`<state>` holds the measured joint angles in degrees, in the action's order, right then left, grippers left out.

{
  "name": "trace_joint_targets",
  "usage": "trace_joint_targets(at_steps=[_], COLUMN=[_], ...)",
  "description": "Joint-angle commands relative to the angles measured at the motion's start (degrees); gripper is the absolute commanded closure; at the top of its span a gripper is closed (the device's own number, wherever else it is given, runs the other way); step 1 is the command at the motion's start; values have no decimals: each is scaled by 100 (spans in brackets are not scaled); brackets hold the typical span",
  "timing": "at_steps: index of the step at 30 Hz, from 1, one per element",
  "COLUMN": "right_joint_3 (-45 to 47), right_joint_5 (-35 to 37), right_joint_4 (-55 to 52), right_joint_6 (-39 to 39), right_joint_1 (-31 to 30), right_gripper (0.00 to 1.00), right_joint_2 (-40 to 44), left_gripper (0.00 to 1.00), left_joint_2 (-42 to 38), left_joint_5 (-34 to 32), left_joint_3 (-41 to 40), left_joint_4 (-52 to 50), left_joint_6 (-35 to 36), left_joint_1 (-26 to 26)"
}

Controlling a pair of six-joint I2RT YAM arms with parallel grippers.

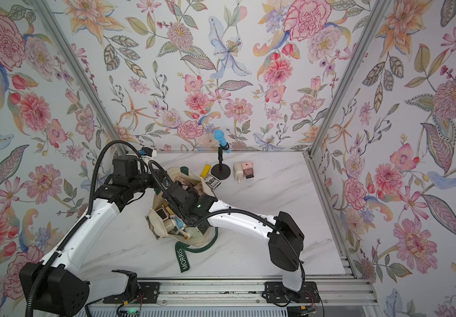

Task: Take out the pencil sharpeners from the tote bags
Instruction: Pick up the pencil sharpener from the canvas bag.

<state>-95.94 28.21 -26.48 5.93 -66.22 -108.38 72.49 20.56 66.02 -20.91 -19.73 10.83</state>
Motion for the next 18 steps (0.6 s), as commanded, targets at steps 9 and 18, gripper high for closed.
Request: trace_joint_targets(at_steps=[9,18], right_joint_3=[-703,-1309], right_joint_5=[1394,1883], right_joint_4=[-1098,-1616], right_joint_6=[246,215], right_joint_1=[-125,-153], right_gripper=[30,16], right_joint_2=[-691,-1326], left_gripper=[100,100], left_joint_2=[-158,-180], left_joint_5=[-52,-67], left_joint_3=[14,2], left_joint_4=[14,8], left_joint_6=[21,30], left_joint_1=[-36,-37])
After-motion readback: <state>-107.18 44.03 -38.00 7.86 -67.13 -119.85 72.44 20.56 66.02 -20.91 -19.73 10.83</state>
